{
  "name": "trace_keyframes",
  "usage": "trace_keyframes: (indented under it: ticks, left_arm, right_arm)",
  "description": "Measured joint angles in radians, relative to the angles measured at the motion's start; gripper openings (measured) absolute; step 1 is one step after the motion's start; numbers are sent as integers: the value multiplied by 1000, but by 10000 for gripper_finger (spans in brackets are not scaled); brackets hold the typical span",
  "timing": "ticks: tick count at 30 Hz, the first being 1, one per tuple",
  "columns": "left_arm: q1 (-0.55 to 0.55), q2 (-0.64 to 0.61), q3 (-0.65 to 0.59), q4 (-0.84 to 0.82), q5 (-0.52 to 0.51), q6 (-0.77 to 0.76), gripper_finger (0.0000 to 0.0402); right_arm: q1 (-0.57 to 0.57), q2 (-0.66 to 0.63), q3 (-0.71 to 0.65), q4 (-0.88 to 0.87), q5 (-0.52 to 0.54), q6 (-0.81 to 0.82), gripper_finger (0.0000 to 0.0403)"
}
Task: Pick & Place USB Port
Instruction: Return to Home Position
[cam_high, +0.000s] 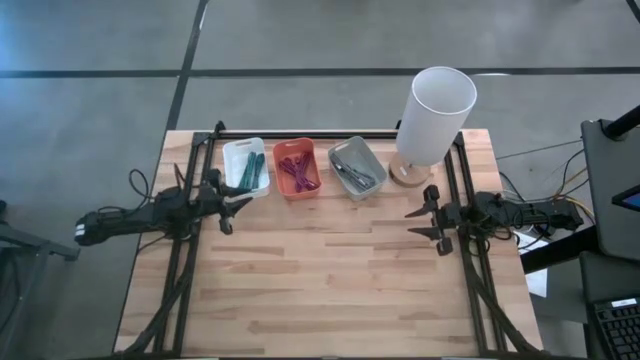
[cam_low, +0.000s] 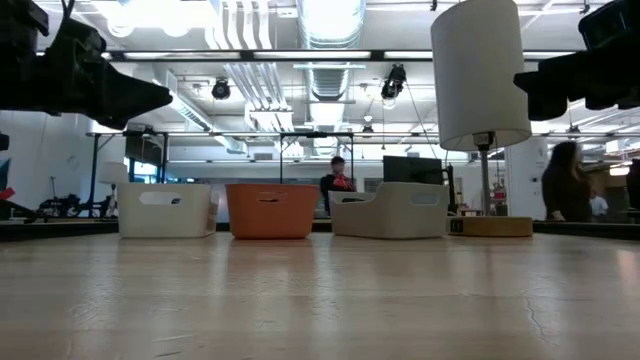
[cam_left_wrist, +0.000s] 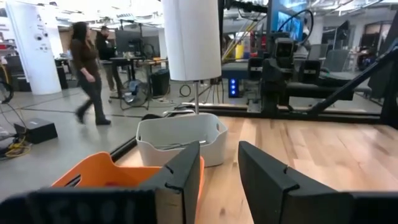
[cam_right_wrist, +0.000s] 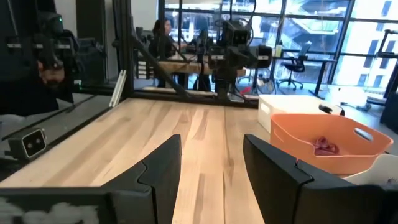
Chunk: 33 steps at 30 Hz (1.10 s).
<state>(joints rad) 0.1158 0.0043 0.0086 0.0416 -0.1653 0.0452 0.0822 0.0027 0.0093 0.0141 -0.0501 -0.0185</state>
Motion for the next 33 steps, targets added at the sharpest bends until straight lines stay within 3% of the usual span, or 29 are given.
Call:
trace_keyframes:
  ticks: [10,15,33]
  left_arm:
    - [0,12,-1,-11,7,-5,115]
    - [0,18,-1,-11,6,-21,115]
    - [-1,18,-2,-11,4,-23,115]
  right_arm:
    - [0,12,0,1,-2,-4,169]
    - [0,13,0,1,-2,68,169]
    - [0,13,0,1,0,15,169]
